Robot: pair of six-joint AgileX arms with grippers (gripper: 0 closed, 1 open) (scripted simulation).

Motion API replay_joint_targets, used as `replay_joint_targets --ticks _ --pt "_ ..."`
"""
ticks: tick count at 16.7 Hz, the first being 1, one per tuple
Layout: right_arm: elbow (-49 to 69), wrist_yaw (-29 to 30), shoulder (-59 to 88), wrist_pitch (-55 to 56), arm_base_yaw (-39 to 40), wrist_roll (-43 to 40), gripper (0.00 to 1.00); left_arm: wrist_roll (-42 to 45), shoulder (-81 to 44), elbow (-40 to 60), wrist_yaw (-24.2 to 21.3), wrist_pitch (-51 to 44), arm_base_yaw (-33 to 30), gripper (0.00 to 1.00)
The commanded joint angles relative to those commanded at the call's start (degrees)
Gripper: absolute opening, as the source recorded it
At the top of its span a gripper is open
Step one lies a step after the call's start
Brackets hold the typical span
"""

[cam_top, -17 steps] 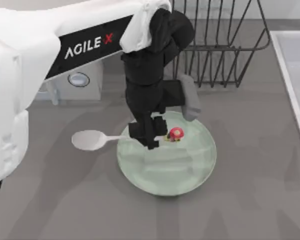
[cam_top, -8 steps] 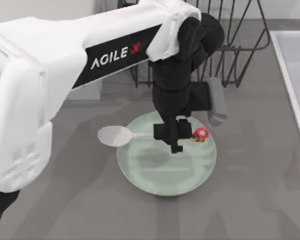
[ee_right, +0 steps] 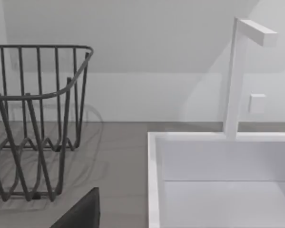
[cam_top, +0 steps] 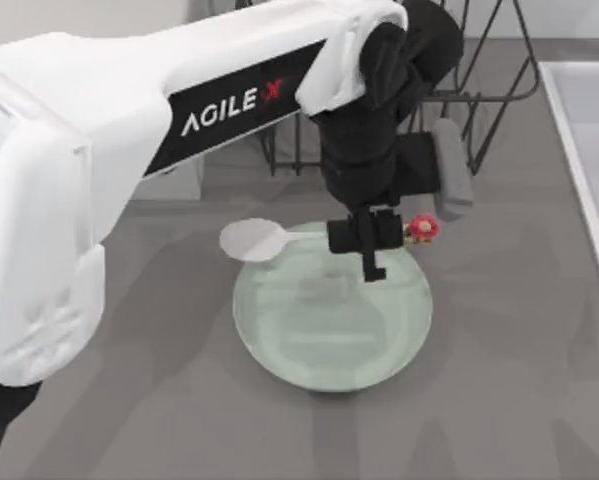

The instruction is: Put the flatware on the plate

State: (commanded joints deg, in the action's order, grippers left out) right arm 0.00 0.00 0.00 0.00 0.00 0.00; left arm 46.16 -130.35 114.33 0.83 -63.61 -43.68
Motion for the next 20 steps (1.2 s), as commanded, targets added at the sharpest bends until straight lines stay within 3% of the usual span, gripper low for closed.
replay_joint_targets --ticks 9,20 --pt "0.00 0.00 0.00 0.00 0.00 0.00 1.00 0.20 1.54 -0.97 1.43 6.97 0.44 0.00" --pt "0.00 0.00 0.00 0.00 0.00 0.00 1.00 1.39 -1.69 -9.33 -2.81 2.59 0.59 0.00"
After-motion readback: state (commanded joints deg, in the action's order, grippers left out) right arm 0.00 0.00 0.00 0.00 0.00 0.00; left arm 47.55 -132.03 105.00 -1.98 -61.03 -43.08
